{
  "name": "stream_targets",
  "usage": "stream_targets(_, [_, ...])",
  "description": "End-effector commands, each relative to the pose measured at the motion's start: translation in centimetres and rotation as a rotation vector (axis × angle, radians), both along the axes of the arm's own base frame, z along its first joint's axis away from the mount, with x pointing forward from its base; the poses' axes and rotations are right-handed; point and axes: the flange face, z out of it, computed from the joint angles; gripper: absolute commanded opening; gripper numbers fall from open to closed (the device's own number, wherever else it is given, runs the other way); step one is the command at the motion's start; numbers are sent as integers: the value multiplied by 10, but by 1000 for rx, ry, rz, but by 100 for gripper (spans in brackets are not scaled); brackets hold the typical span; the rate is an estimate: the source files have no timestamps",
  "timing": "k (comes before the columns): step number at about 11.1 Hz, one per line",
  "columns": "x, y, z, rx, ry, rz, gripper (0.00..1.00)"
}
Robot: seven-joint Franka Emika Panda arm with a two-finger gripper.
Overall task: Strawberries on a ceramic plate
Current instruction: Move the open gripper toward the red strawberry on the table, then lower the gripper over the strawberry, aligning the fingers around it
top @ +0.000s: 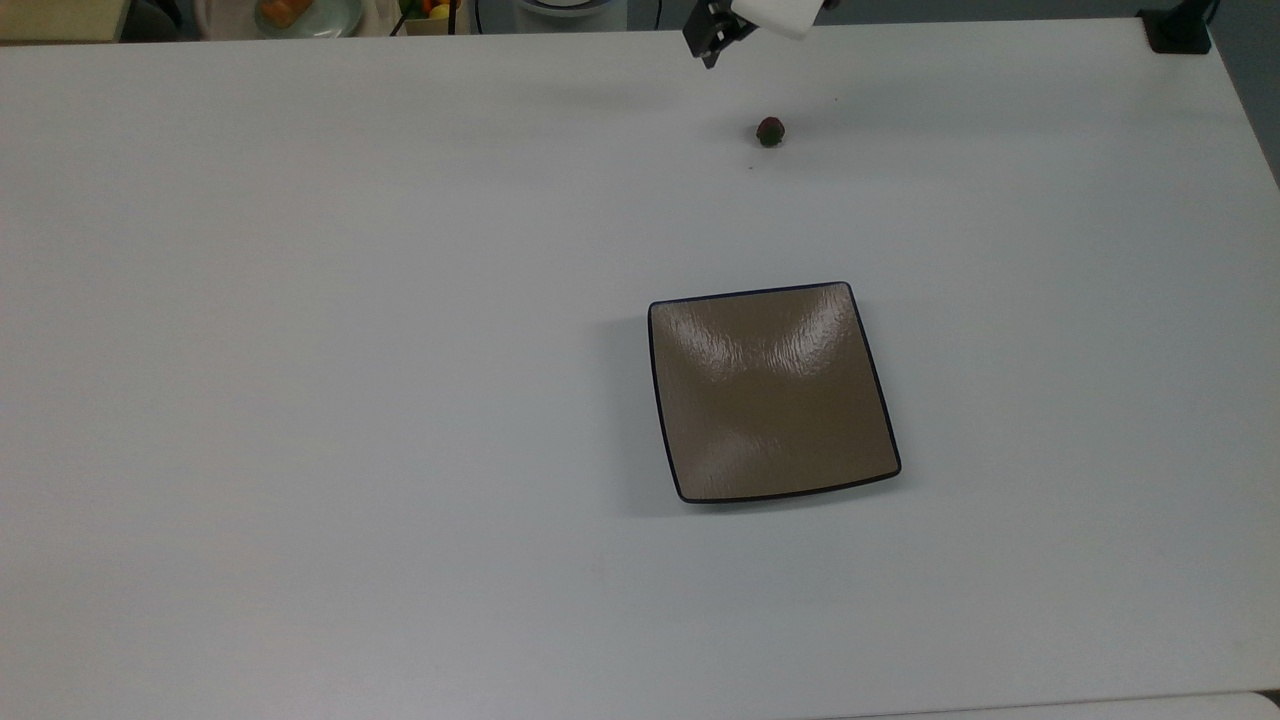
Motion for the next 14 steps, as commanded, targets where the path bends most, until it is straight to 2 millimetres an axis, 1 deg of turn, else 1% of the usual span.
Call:
stream_targets(1, [-23, 2, -28, 8, -33, 10, 100])
stream_targets(2, [-24, 2, -36, 20, -45, 7, 100])
stream_targets(4, [-34, 12, -56, 41, -78, 33, 100])
stream_targets(6, [-40, 15, -73, 60, -108, 42, 100])
stream_targets(8, [-44, 24, -83, 86, -142, 56, 100])
stream_targets(9, [-45, 25, -92, 93, -158, 30, 100])
stream_targets(11, [-48, 33, -106, 94, -146, 20, 100])
stream_targets(13, [-49, 34, -113, 111, -170, 17, 100])
stream_targets(14, [-54, 41, -123, 109, -153, 25, 100])
